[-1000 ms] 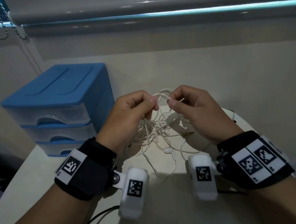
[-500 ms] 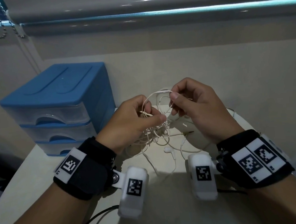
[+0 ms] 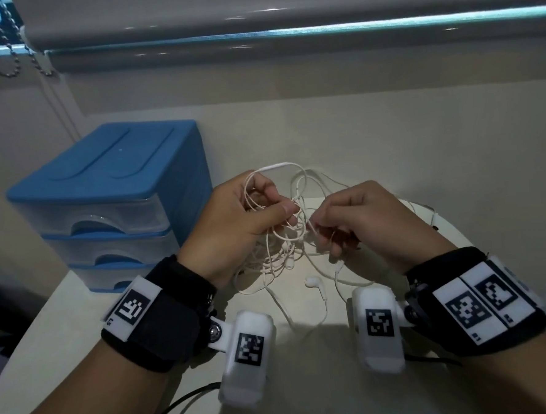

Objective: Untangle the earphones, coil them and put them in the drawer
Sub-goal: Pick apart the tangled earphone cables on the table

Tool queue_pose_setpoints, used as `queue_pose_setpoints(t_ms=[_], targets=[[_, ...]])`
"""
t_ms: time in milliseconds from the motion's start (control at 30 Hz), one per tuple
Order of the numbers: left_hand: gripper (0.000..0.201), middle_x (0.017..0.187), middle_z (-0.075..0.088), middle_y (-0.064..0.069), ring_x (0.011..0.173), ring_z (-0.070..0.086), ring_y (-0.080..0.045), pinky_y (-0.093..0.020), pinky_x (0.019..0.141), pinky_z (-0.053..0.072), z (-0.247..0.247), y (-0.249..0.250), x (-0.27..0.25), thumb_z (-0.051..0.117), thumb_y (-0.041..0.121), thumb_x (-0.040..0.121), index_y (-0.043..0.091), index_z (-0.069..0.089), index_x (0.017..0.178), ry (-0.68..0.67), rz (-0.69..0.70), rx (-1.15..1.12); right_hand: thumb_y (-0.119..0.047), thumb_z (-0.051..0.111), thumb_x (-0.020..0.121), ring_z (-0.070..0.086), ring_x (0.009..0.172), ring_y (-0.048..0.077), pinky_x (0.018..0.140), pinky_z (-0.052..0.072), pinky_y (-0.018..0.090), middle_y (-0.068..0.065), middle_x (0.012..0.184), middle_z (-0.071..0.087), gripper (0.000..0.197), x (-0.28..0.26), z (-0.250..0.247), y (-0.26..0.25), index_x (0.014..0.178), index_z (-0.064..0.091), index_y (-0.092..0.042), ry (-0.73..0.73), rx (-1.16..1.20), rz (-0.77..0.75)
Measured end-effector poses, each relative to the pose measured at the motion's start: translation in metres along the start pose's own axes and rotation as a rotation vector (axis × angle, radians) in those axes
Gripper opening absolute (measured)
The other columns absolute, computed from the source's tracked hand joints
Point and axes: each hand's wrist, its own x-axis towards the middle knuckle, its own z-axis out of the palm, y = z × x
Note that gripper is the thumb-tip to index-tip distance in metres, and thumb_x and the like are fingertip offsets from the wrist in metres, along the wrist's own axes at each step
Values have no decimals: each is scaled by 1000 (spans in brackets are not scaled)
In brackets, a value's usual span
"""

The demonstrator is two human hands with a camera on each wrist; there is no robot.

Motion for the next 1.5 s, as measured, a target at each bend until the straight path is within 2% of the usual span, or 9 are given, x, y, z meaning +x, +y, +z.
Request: queue_pose_setpoints(t_ms=[100,233,433,567,767,900,1033,1233,1500], targets=[[14,89,73,-27,72,72,-23,-32,66,59,0,1,0,73,-6,86,1,62,92,30,-10,-18,8,64,85,64,60,31,52,48,29,25,83,73,16,3,-3,1,95,70,-3,14,-47,-42],[15,93,68,-35,73,72,-25,-33,66,58,1,2,0,74,-6,85,-1,65,96,57,-30,-36,-7,83,76,62,65,11,65,50,26,5,93,71,36,5,-5,7,103,67,-25,-95,-278,-116],[13,90,73,-25,68,69,-18,-24,61,56,2,4,0,71,-7,86,-5,67,98,59,-54,-61,-11,76,88,49,51,7,60,46,26,-5,55,55,10,6,-4,8,80,70,-11,49,-282,-141],[9,85,75,-16,66,69,-17,-26,63,59,2,4,1,70,-5,88,1,69,94,40,-91,-79,-6,73,90,65,57,22,60,59,43,6,65,71,14,5,-6,4,93,62,-13,83,-181,-120],[9,89,74,-20,66,71,-17,-28,62,60,3,5,1,66,-6,90,0,68,96,8,-132,-149,14,70,84,66,69,19,64,56,27,17,82,70,44,-2,3,2,112,47,-12,-190,136,-38],[9,91,75,-19,69,71,-17,-28,68,62,1,6,2,63,-2,93,1,70,99,1,-148,-180,8,70,84,65,73,26,72,55,50,14,78,70,38,2,0,5,109,49,-14,-126,57,-97],[16,90,75,-20,71,70,-20,-29,70,61,1,7,3,57,-5,94,0,72,96,-5,-167,-213,4,69,89,72,64,23,56,49,27,17,78,74,16,4,-7,3,100,61,-6,50,-28,-187],[21,89,76,-20,69,71,-21,-32,66,59,0,6,3,54,-9,93,0,73,95,7,-171,-204,1,75,86,62,55,14,54,46,17,21,73,68,5,5,-6,2,84,74,-3,121,-56,-338],[20,98,76,-23,82,74,-28,-30,74,62,1,4,2,61,-11,90,0,74,99,-16,-107,-168,-8,81,83,47,55,9,54,36,16,3,70,68,6,8,-3,6,79,78,-11,88,-102,-345]])
